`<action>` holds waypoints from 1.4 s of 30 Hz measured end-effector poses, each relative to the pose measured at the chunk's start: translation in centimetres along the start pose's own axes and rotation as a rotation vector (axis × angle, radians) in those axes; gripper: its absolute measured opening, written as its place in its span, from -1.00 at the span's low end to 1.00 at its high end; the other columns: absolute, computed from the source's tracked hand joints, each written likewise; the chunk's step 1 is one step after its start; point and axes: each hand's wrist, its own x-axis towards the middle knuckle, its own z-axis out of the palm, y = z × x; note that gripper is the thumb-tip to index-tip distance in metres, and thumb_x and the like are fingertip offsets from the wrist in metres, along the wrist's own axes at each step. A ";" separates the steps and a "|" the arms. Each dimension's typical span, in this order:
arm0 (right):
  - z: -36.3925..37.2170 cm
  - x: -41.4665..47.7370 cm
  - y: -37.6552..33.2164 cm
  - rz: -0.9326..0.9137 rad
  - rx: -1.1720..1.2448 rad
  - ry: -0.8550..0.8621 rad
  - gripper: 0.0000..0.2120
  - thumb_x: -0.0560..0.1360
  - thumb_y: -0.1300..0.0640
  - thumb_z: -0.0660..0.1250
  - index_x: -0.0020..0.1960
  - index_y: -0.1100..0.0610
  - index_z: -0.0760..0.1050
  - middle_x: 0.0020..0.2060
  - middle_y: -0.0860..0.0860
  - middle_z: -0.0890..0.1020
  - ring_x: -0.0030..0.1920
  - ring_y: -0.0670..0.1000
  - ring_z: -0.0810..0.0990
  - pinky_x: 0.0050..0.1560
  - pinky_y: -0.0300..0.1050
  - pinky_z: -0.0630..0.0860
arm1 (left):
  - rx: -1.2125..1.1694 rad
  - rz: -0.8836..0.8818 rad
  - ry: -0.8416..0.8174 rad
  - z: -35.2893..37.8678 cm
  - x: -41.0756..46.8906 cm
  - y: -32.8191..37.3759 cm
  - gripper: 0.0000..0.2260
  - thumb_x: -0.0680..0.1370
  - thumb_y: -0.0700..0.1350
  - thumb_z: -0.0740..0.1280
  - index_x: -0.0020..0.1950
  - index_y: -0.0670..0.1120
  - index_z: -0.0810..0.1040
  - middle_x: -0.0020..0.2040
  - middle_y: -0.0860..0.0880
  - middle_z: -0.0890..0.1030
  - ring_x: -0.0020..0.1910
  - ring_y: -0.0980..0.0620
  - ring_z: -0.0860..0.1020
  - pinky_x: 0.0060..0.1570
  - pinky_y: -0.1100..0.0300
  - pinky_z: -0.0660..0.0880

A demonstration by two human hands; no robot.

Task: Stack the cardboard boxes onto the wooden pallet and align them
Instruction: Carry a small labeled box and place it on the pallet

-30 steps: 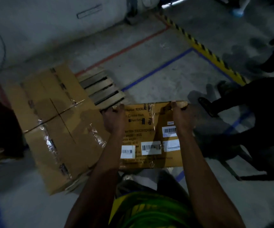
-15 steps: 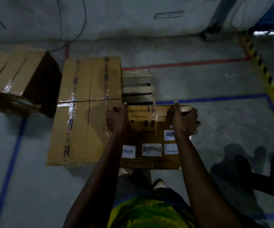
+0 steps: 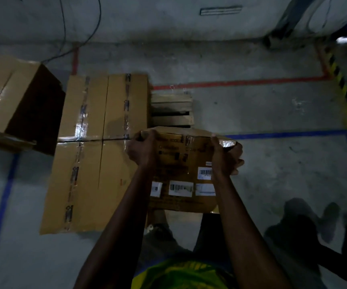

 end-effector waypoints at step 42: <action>42.7 35.8 21.7 0.093 -0.374 -0.707 -0.19 0.54 0.17 0.46 0.63 -0.02 0.07 0.50 0.09 0.37 0.41 0.21 0.43 0.34 0.31 0.46 | -0.331 -0.613 0.332 28.9 36.7 -32.1 -0.64 0.54 -0.08 0.49 0.26 -0.21 0.56 0.12 -0.13 0.66 0.03 -0.15 0.68 -0.13 -0.07 0.70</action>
